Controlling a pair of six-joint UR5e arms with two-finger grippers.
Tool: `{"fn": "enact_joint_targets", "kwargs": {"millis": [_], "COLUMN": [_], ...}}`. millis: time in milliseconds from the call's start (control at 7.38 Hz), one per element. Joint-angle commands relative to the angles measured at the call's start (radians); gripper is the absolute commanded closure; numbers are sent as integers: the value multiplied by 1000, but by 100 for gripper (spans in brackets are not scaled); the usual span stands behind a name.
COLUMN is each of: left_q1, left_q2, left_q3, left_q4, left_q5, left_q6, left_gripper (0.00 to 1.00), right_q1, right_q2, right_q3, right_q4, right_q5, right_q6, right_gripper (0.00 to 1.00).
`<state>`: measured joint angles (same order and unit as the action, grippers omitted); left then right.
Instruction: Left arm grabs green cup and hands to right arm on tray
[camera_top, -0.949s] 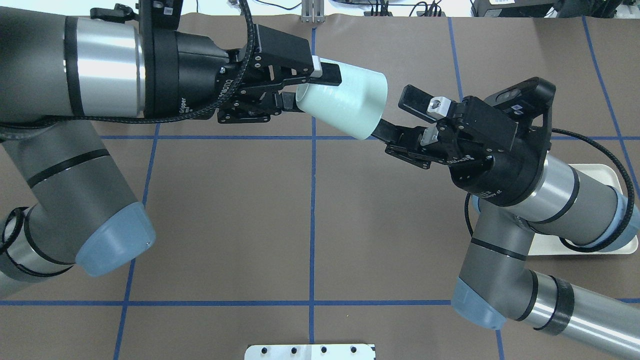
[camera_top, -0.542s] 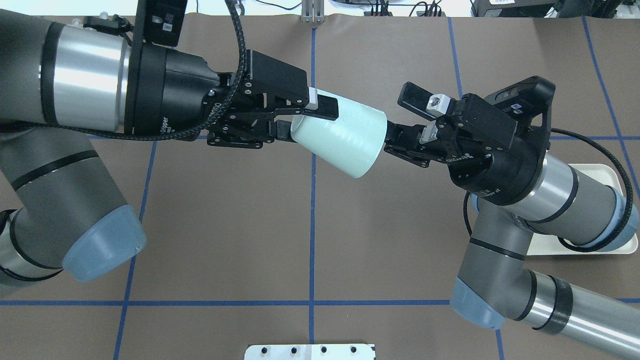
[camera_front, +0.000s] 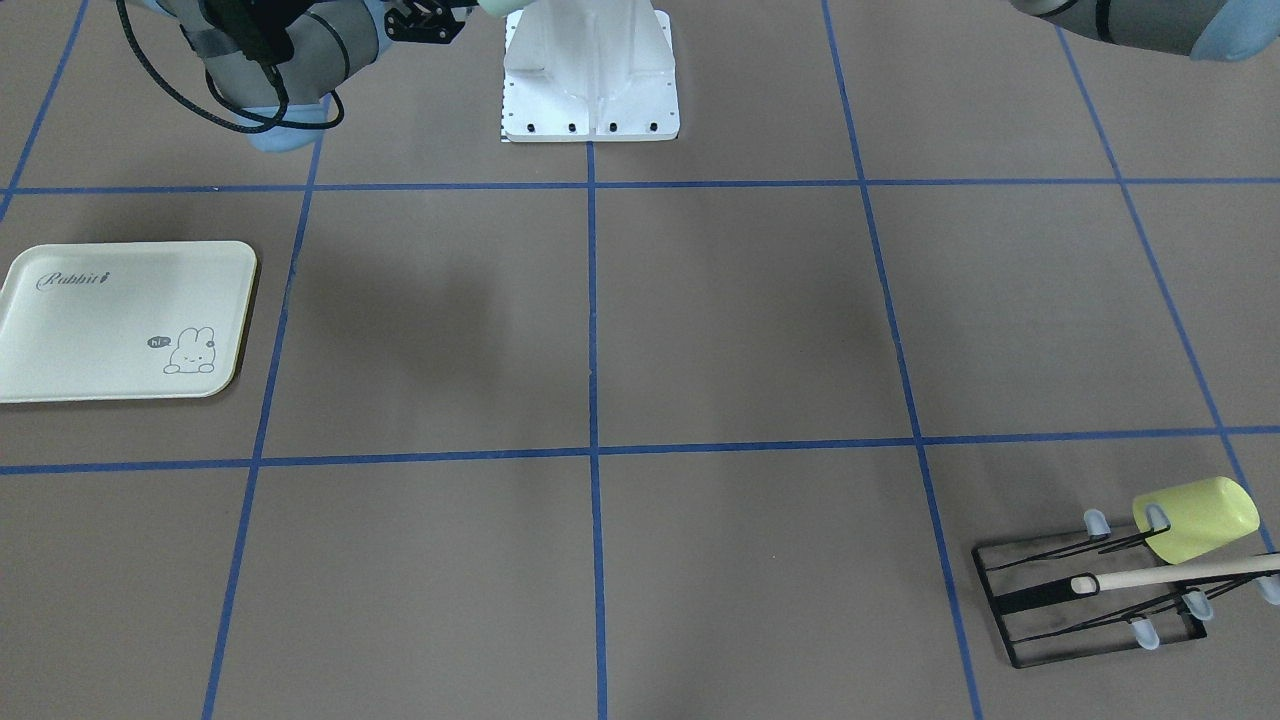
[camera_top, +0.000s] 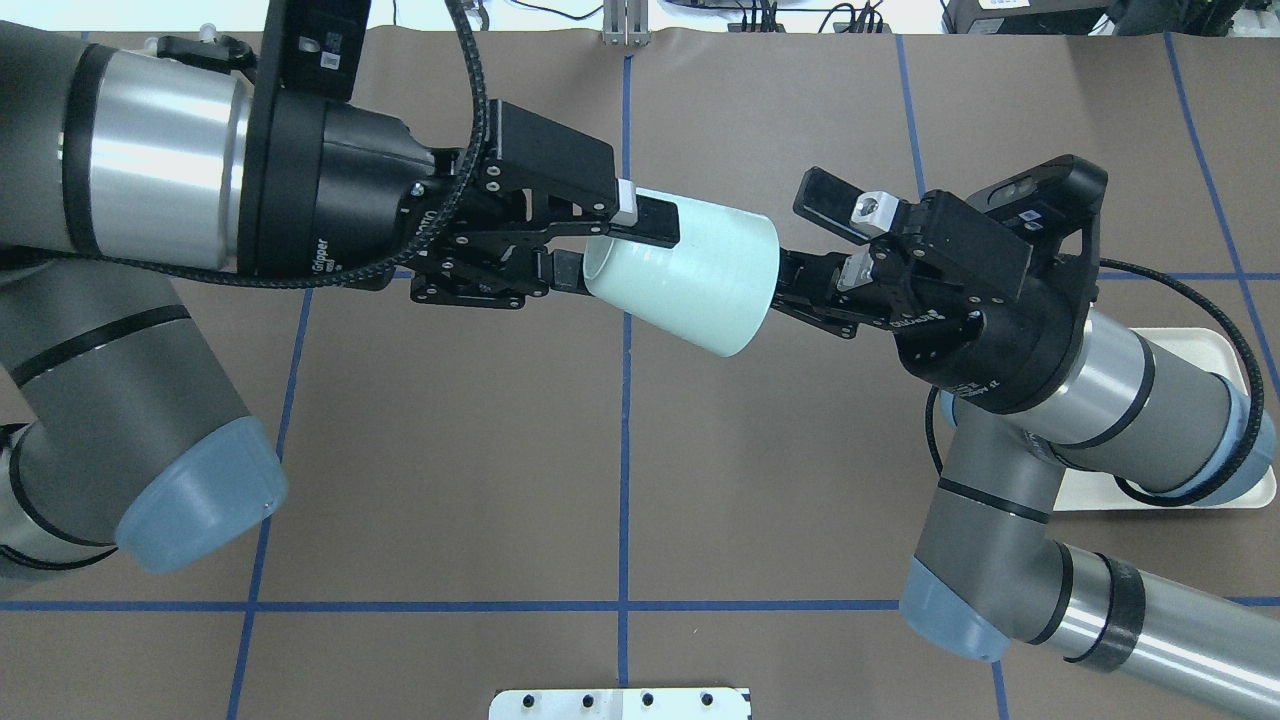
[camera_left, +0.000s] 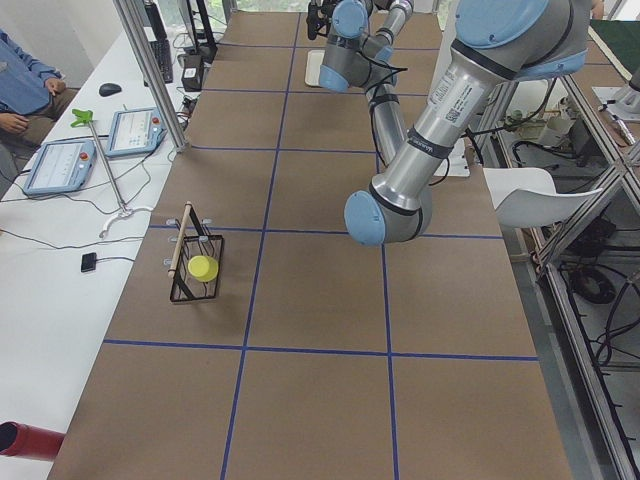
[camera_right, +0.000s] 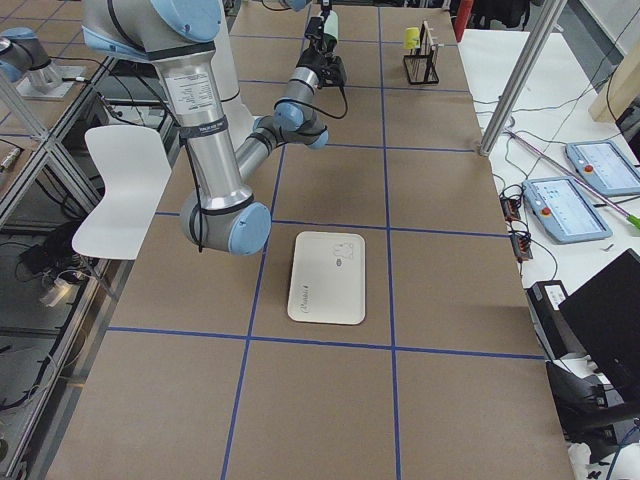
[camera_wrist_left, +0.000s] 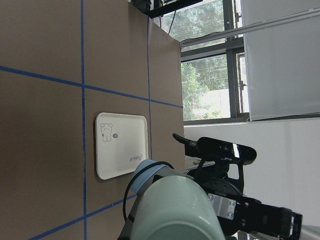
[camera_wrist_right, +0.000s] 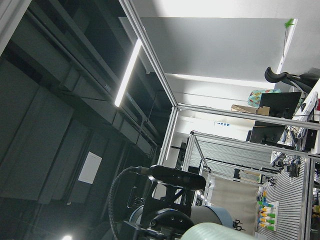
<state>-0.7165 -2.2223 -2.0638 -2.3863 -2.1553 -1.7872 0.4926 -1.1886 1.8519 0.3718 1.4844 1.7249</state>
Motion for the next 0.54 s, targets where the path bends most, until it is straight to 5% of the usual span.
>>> {"fn": "enact_joint_targets", "kwargs": {"millis": [0, 407], "left_q1": [0, 0], "left_q2": [0, 0], "left_q3": [1, 2], "left_q4": [-1, -1], "left_q5": [2, 2], "left_q6": [-1, -6], "left_gripper": [96, 96], "right_q1": [-5, -5], "right_q2": [3, 11], "right_q3": [6, 13], "right_q4": [-2, -2], "right_q5": [0, -1], "right_q6": [1, 1], "right_gripper": [1, 11]}}
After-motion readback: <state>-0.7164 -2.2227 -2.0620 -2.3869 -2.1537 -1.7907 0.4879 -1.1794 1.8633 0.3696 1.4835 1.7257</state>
